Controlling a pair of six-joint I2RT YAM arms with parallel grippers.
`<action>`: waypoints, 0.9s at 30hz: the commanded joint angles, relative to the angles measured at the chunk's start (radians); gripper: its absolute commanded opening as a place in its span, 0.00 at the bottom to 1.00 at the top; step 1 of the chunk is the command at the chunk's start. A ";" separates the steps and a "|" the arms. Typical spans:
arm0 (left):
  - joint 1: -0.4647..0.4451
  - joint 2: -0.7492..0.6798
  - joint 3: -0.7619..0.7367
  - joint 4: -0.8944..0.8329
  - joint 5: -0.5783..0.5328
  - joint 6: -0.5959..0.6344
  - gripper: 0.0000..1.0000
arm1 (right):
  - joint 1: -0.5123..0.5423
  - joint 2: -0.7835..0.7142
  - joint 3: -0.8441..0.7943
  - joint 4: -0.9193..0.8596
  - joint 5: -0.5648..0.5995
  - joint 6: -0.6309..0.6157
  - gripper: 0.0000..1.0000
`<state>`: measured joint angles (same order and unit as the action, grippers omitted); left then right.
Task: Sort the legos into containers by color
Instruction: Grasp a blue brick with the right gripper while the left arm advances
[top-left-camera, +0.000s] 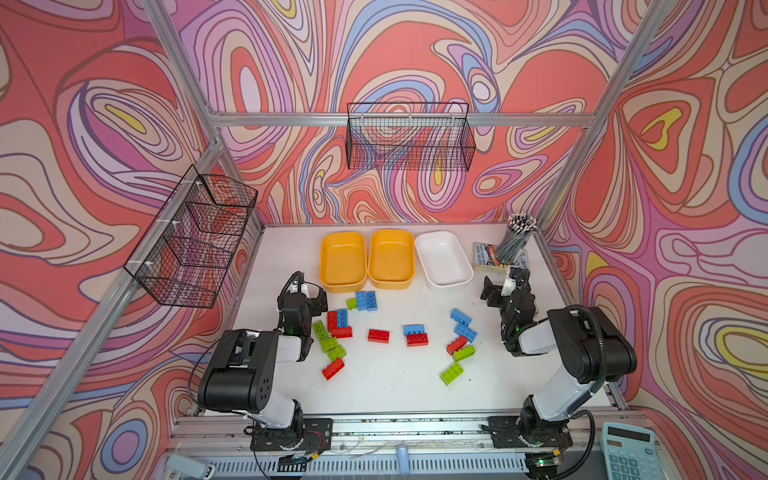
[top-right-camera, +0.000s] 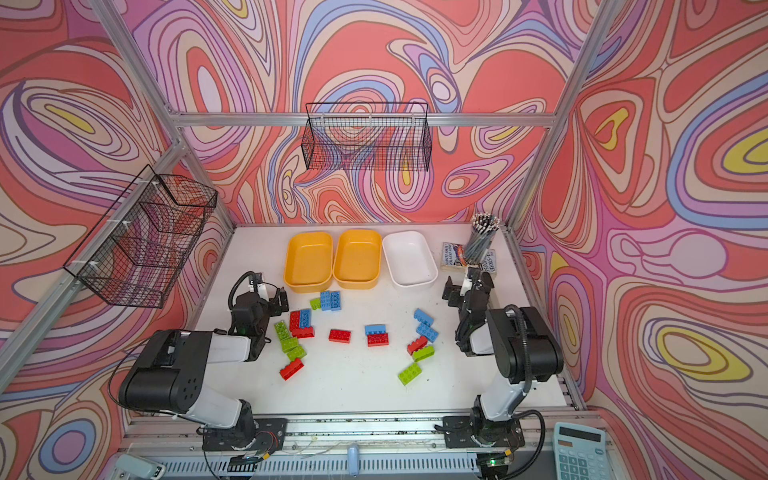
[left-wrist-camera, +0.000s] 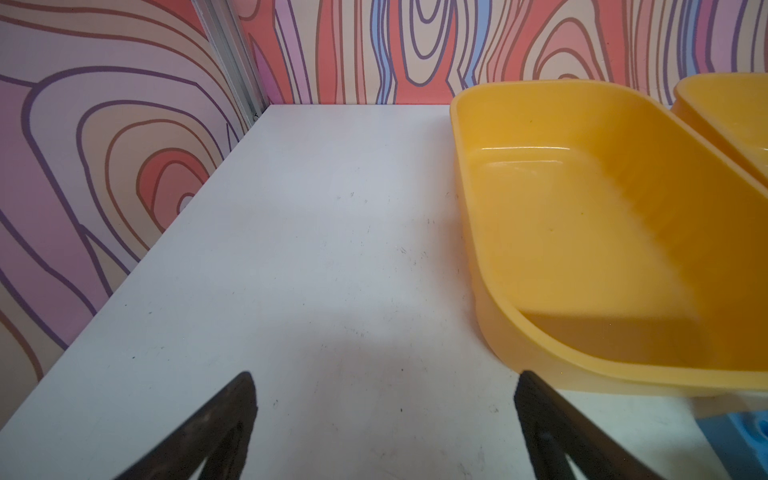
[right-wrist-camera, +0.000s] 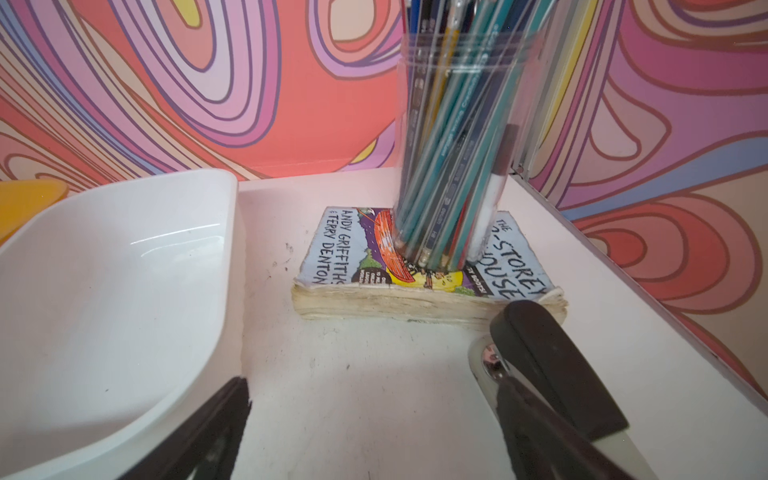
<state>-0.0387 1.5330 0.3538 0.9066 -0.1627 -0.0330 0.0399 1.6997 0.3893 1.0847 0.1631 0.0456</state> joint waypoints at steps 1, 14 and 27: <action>-0.001 -0.046 0.021 -0.053 -0.029 0.005 1.00 | 0.002 -0.073 0.052 -0.121 0.042 0.003 0.98; -0.155 -0.383 0.181 -0.584 -0.208 -0.129 1.00 | 0.098 -0.287 0.430 -1.073 0.210 0.158 0.96; -0.623 -0.604 0.239 -1.047 -0.143 -0.344 1.00 | 0.355 -0.389 0.439 -1.471 0.008 0.304 0.86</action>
<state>-0.6235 0.9714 0.5938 0.0093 -0.3454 -0.2798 0.3779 1.3426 0.8547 -0.2867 0.2310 0.2939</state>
